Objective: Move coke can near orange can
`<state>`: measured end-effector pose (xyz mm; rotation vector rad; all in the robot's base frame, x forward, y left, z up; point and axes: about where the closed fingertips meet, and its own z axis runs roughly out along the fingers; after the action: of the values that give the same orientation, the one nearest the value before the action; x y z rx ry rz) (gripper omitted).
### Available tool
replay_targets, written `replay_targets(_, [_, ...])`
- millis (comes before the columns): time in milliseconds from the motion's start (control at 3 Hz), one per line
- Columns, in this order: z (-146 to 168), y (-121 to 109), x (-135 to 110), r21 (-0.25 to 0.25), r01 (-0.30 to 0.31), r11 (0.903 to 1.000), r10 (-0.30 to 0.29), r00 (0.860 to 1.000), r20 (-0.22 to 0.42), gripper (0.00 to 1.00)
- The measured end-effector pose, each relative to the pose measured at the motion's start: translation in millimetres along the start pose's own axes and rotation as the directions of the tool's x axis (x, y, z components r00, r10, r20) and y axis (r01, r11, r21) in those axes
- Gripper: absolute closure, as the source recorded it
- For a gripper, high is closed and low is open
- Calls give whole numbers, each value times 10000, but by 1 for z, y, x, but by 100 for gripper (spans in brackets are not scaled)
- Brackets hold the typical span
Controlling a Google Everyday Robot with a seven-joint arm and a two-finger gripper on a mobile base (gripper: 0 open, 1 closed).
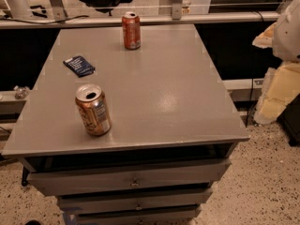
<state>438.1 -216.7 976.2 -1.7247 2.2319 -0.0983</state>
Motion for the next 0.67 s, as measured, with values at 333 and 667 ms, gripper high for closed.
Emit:
replay_targets(333, [0, 0, 0, 2, 0, 10000, 0, 10000, 1, 0])
replay_targets(667, [14, -11, -10, 201, 36, 9998, -42, 9996, 278, 0])
